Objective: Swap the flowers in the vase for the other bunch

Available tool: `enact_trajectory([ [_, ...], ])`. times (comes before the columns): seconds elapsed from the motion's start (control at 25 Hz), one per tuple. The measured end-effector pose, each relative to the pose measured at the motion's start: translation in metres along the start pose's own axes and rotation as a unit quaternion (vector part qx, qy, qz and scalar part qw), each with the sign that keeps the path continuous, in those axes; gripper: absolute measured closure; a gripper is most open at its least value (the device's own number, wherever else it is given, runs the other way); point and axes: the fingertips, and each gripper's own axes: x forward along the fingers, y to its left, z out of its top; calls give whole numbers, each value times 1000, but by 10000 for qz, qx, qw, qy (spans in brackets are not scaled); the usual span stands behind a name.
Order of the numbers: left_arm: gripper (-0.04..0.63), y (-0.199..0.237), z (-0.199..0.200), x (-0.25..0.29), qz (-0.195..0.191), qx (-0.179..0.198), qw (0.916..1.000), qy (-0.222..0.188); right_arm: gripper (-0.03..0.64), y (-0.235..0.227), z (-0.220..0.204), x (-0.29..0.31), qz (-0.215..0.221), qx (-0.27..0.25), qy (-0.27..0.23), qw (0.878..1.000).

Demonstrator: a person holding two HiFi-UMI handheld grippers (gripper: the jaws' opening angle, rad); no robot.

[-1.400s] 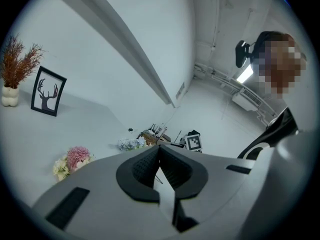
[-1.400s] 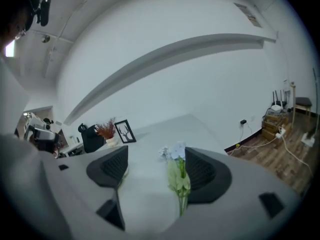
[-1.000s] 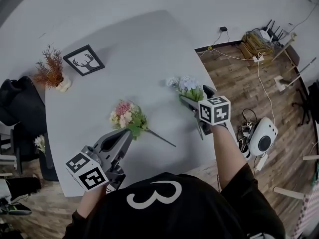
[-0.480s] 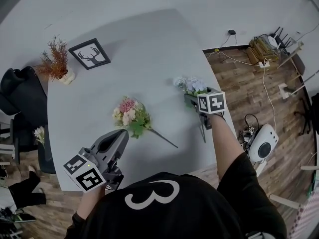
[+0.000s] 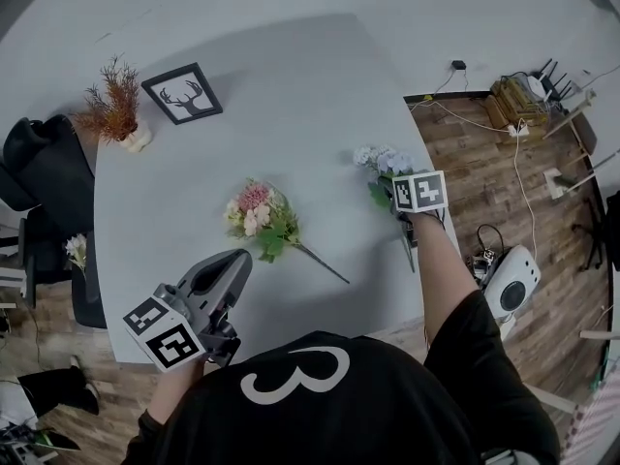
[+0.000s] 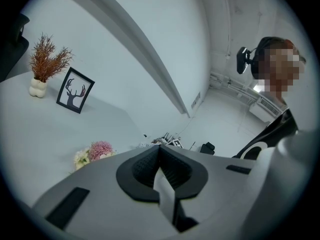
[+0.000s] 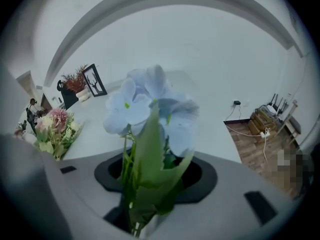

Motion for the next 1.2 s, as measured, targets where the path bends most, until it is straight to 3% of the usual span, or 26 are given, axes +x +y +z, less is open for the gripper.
enact_trajectory([
  [0.28, 584, 5, -3, -9, 48, -71, 10000, -7, 477, 1, -2, -5, -135, 33, -184, 9997],
  [0.76, 584, -4, -4, -31, -162, -32, 9998, -78, 503, 28, 29, -64, -346, -284, -1172, 9921],
  [0.96, 584, -15, -1, -50, -288, 47, 9995, -149, 506, 57, 48, -109, -308, -377, -1740, 9835],
  [1.2, 584, -30, 5, -83, -354, 181, 9987, -303, 509, 114, 83, -176, -252, -804, -2573, 9626],
])
